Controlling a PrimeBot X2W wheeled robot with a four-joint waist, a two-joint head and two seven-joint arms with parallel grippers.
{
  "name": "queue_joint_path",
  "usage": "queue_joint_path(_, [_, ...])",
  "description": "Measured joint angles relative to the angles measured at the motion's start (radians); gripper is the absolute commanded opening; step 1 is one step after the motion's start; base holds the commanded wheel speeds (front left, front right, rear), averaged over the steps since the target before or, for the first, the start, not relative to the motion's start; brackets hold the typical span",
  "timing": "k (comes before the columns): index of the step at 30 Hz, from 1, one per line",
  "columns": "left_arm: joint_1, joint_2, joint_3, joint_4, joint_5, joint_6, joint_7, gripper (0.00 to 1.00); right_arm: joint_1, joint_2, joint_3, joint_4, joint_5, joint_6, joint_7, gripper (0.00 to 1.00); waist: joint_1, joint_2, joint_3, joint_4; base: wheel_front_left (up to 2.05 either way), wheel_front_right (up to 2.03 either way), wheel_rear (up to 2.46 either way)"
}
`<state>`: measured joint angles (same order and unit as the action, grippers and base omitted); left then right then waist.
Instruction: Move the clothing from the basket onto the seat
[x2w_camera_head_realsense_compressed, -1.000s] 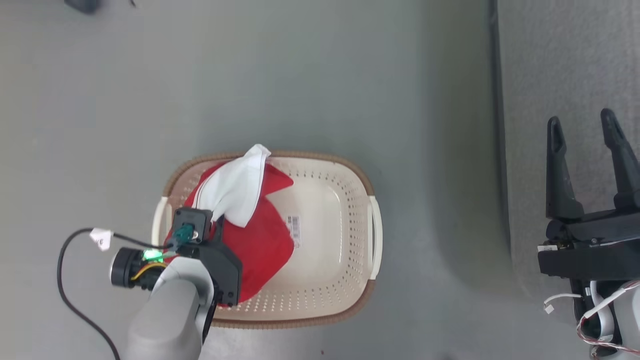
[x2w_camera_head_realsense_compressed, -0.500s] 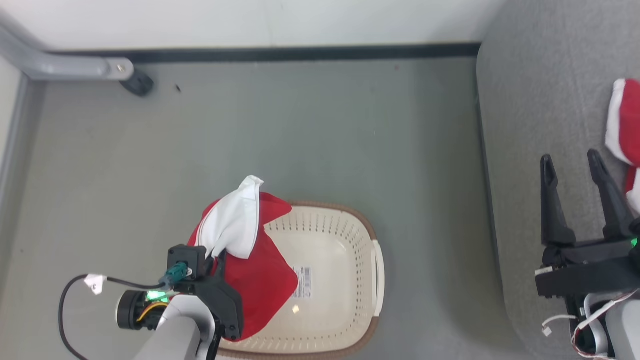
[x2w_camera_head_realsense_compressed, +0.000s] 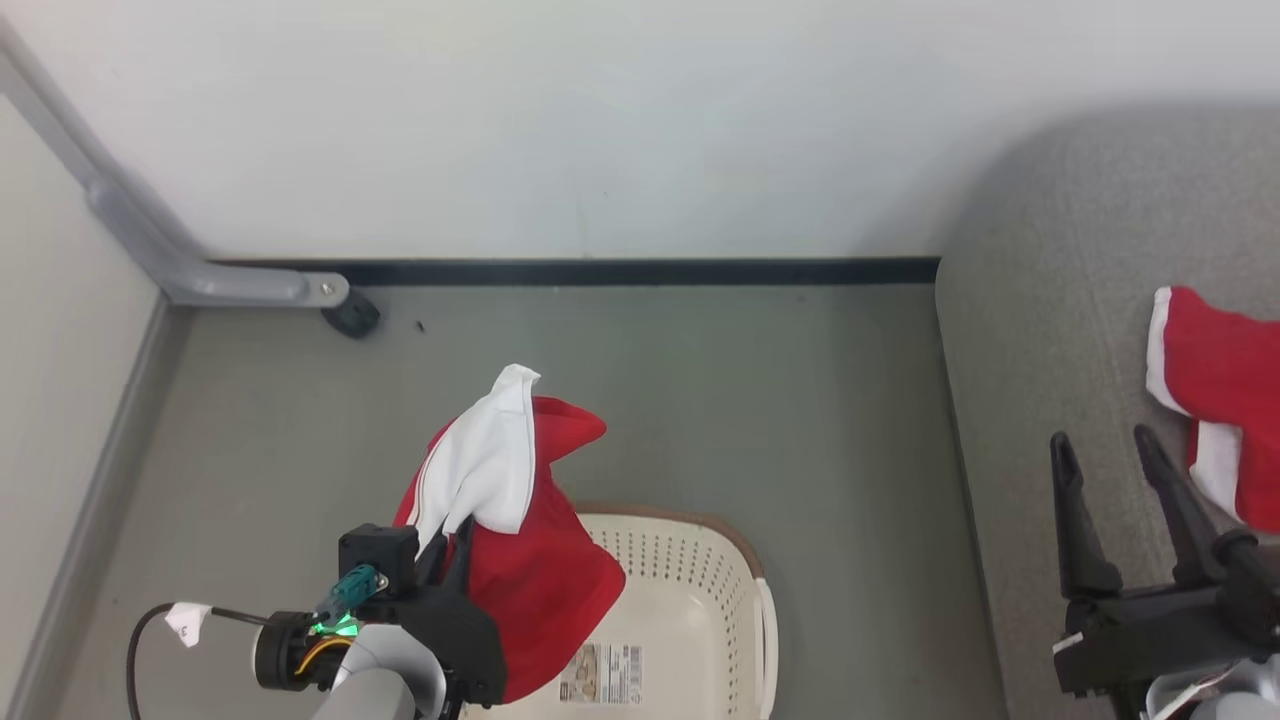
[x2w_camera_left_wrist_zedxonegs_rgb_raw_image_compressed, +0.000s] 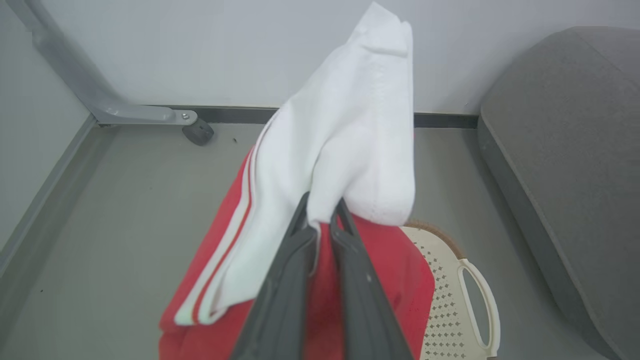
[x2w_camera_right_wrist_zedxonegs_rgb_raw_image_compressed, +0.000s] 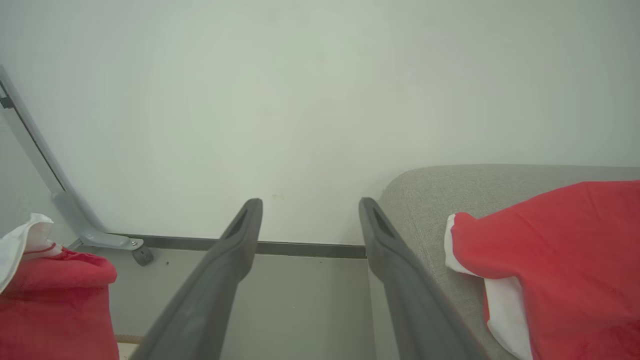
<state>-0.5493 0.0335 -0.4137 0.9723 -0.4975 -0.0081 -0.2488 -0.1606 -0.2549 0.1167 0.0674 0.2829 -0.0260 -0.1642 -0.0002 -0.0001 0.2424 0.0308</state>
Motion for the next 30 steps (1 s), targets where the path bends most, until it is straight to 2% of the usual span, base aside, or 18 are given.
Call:
queue_joint_path(15, [0.091, 0.050, 0.017, -0.343, 0.039, -0.002, -0.001, 0.00, 0.114, 0.016, 0.026, 0.007, 0.026, 0.012, 0.001, 1.00, 0.0000, 0.0000, -0.191, 0.009, 0.00, 0.00, 0.00])
queue_joint_path(25, [0.175, 0.044, -0.044, -0.548, 0.061, -0.062, -0.001, 0.00, 0.147, 0.019, 0.040, -0.012, 0.026, 0.017, 0.005, 1.00, 0.0001, 0.0000, -0.239, -0.018, 0.00, 0.00, 0.00])
queue_joint_path(30, [0.208, 0.040, -0.090, -0.615, 0.068, -0.067, -0.001, 0.00, 0.156, 0.023, 0.049, -0.023, 0.026, 0.017, 0.006, 1.00, 0.0001, 0.0002, -0.250, -0.033, 0.00, 0.00, 0.00])
